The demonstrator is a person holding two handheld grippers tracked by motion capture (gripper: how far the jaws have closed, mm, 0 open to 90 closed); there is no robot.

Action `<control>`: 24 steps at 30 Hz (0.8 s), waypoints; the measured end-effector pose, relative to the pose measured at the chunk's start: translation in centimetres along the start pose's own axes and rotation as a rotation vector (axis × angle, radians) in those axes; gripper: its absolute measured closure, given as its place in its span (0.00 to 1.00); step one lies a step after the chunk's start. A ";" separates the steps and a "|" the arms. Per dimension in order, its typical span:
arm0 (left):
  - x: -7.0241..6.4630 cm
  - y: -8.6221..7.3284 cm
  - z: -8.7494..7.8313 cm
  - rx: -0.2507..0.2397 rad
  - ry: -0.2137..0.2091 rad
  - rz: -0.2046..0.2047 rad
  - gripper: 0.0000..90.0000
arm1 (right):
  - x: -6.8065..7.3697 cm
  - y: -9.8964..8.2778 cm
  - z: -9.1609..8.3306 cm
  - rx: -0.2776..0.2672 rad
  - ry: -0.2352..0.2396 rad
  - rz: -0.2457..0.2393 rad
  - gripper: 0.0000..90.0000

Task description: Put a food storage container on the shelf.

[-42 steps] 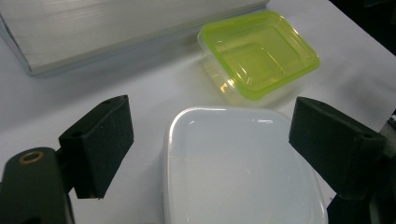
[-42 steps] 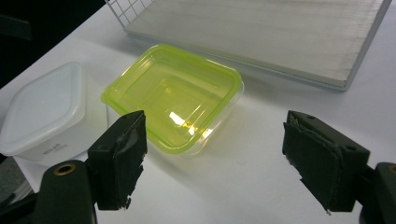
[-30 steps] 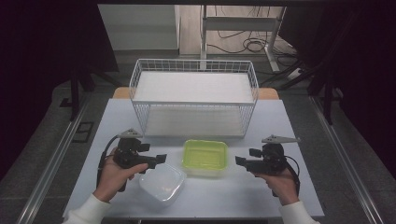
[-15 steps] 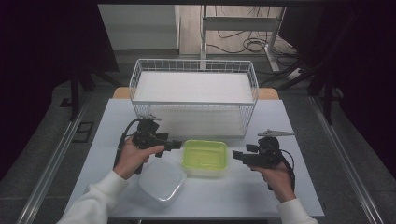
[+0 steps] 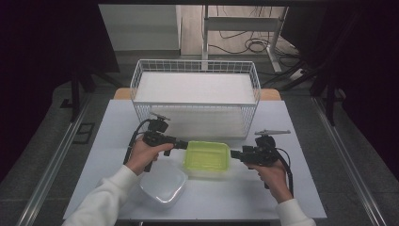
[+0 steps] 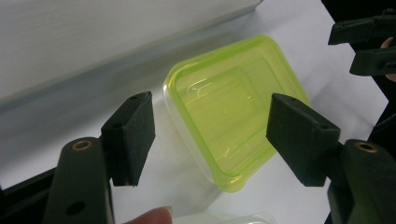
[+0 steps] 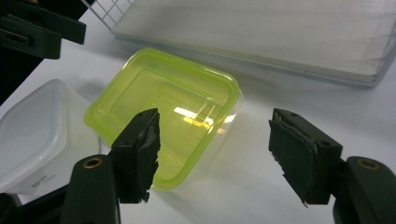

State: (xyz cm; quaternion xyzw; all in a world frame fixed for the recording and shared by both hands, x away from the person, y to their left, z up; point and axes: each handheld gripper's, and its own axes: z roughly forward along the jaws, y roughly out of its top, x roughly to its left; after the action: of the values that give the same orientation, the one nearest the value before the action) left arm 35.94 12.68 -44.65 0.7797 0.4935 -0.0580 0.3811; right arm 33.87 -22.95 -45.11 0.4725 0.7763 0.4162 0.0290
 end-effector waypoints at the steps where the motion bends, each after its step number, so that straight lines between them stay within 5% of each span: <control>1: 0.1 0.0 0.4 0.015 0.010 0.000 0.37 | 0.0 0.0 0.4 0.005 0.004 0.005 0.39; 7: 0.5 -0.1 2.2 0.073 -0.010 -0.017 0.40 | 0.1 -0.1 1.7 0.022 0.007 0.025 0.40; 24: 1.6 -0.4 4.2 0.130 -0.062 -0.099 0.51 | -0.6 -0.4 4.1 0.057 0.037 0.082 0.43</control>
State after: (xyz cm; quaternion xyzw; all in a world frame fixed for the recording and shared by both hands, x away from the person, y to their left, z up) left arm 37.68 11.21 -48.55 0.7753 0.5146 -0.1328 0.3413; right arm 35.69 -20.97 -48.30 0.4966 0.7683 0.4035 -0.0160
